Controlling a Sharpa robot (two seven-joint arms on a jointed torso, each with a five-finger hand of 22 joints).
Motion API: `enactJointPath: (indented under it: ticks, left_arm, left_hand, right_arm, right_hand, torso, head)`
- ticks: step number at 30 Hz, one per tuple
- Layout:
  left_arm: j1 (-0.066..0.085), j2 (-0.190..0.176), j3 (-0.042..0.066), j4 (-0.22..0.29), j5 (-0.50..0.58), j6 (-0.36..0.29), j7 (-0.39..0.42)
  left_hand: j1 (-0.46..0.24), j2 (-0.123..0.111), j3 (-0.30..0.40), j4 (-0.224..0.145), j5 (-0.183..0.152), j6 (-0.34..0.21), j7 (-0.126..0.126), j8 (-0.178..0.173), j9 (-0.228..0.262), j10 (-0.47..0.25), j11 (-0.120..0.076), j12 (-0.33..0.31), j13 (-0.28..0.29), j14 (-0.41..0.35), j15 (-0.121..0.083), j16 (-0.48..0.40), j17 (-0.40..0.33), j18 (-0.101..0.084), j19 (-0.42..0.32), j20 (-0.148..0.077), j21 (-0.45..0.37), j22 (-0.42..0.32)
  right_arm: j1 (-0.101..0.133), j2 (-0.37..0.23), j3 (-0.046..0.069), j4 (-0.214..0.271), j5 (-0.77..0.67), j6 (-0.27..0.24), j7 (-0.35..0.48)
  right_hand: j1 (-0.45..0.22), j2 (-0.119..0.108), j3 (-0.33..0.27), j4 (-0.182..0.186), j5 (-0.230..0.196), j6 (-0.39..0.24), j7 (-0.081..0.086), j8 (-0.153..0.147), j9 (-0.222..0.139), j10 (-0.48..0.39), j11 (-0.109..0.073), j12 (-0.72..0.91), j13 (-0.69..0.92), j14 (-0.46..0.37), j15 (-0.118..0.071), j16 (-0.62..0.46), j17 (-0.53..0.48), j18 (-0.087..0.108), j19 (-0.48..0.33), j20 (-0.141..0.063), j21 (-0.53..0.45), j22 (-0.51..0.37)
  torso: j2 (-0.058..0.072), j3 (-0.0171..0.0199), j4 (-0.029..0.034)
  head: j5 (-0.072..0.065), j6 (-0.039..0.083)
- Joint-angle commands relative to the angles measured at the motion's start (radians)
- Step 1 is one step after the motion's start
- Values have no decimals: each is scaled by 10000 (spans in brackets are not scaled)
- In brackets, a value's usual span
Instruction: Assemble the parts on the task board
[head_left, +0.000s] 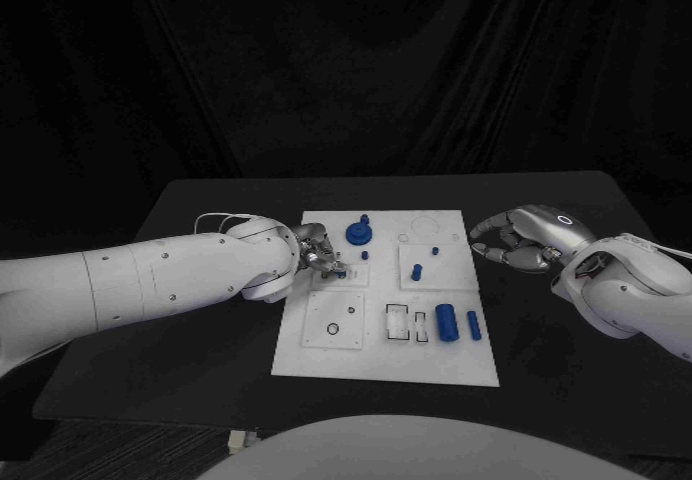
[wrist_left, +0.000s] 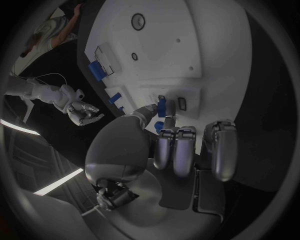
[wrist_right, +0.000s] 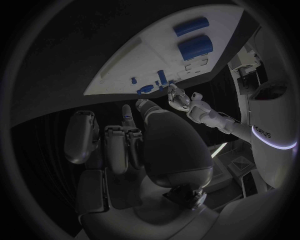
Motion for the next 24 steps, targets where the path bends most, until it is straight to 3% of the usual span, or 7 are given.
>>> enactJointPath:
  ticks: [1,16,24]
  left_arm:
    - [-36,33,2,-4,-26,91,130]
    - [-76,47,1,15,-26,202,145]
    - [-83,-4,0,91,-26,289,119]
  left_hand:
    - [42,12,21,21,-26,-12,-39,22,6,1027,-70,35,2634,1057,-57,26,2635,95,153,-69,14,2114]
    - [-43,-9,-9,88,-76,-48,-21,1,-14,1027,-57,35,2634,1057,-51,26,2635,107,125,-67,-37,2097]
    - [-282,-53,-161,314,-501,-86,12,-74,-107,1027,-24,35,2634,1057,-20,26,2635,111,107,-44,-71,2088]
  right_arm:
    - [-27,-12,6,20,-25,-129,-84]
    - [-32,-1,6,20,-25,-124,-85]
    - [-43,3,6,12,-25,-122,-87]
  right_hand:
    - [50,-14,35,1,45,-21,14,-10,-10,1064,46,25,2633,922,21,-18,2223,124,-58,4,-57,1592]
    - [44,-18,54,-6,49,-20,14,-13,-18,1064,46,25,2633,922,21,-19,2223,126,-58,4,-73,1590]
    - [44,-18,54,-6,49,-20,14,-13,-18,1064,46,25,2633,922,21,-19,2223,126,-58,4,-73,1590]
  torso:
    - [2,0,-1]
    - [2,-1,-3]
    - [1,1,-1]
  head:
    - [-4,-1]
    - [-4,-1]
    - [-7,-1]
